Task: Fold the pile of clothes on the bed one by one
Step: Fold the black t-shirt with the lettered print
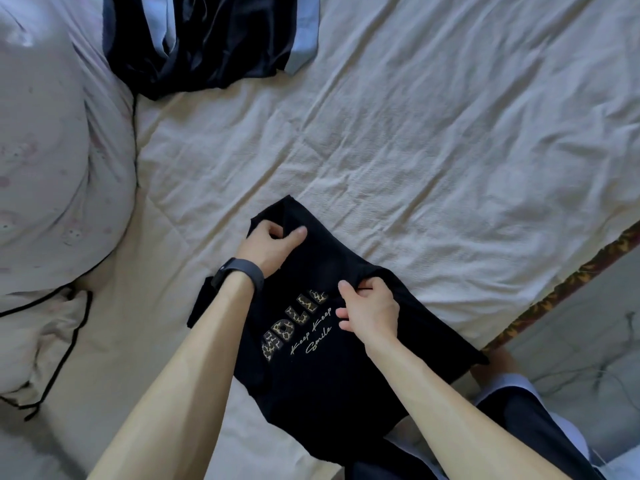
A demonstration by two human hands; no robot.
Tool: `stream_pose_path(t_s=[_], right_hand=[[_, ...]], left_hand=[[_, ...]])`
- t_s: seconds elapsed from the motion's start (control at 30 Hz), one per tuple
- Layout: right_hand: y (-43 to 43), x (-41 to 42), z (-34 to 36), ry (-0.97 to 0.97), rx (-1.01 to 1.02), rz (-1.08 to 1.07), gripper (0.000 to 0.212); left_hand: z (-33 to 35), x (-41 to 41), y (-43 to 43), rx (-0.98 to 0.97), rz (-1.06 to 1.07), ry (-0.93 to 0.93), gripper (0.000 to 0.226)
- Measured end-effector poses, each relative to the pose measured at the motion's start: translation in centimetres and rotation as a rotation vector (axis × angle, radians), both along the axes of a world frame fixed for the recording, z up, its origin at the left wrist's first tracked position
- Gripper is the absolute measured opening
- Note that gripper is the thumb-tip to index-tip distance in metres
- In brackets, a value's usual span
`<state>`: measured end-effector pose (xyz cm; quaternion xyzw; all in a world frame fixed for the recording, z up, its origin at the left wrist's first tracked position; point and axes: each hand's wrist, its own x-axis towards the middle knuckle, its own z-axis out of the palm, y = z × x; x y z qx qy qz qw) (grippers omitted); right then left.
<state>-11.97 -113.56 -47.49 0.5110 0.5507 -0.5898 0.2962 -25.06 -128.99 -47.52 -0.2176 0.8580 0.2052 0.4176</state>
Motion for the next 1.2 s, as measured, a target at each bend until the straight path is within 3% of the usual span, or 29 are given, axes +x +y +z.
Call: stream_pose_path(t_s=[0.07, 0.2, 0.27, 0.4, 0.5, 0.57, 0.63, 0.73, 0.8, 0.9, 1.0, 1.13, 1.2], right_hand=[[-0.2, -0.3, -0.2, -0.046, -0.059, -0.058, 0.023], [0.1, -0.2, -0.4, -0.047, -0.023, 0.030, 0.023], [1.1, -0.1, -0.3, -0.028, 0.065, 0.258, 0.028], [3.9, -1.3, 1.0, 0.025, 0.332, 1.012, 0.053], [3.8, -2.9, 1.9, 0.350, 0.561, 1.135, 0.036], [1.9, -3.7, 1.1, 0.756, 0.678, 1.083, 0.025], [-0.3, -4.2, -1.6, 1.010, 0.709, 1.198, 0.034], [-1.0, -5.9, -6.1, 1.020, 0.719, 1.619, 0.058], [-0.4, -7.3, -7.9, 0.990, 0.746, 1.763, 0.064], [0.2, -7.9, -8.2, 1.020, 0.728, 1.786, 0.065], [1.5, -6.6, -6.2, 1.011, 0.666, 1.664, 0.069], [5.9, -2.3, -2.4, 0.876, 0.582, 1.299, 0.069], [8.5, 0.8, -1.0, 0.685, 0.514, 1.127, 0.059]], left_hand=[[0.1, 1.0, -0.6, -0.039, -0.098, -0.057, 0.038], [0.1, 2.5, -0.8, -0.081, -0.117, 0.077, 0.028], [0.6, 3.6, 0.1, -0.106, -0.127, 0.143, 0.038], [1.2, 7.7, 1.4, -0.238, -0.168, 0.417, 0.043], [0.0, 12.3, 2.0, -0.308, -0.152, 0.591, 0.050], [-1.4, 14.9, 2.5, -0.306, -0.189, 0.541, 0.063], [-3.0, 16.5, 2.8, -0.286, -0.246, 0.423, 0.079], [-4.8, 17.2, 2.4, -0.293, -0.247, 0.408, 0.087], [-5.1, 16.9, 2.1, -0.324, -0.235, 0.433, 0.091], [-4.9, 17.0, 2.2, -0.357, -0.151, 0.458, 0.095], [-3.8, 20.0, 2.3, -0.363, 0.077, 0.535, 0.089], [-2.0, 28.1, 2.8, -0.519, 0.693, 0.633, 0.073], [-1.7, 32.6, 3.2, -0.581, 0.993, 0.614, 0.069]])
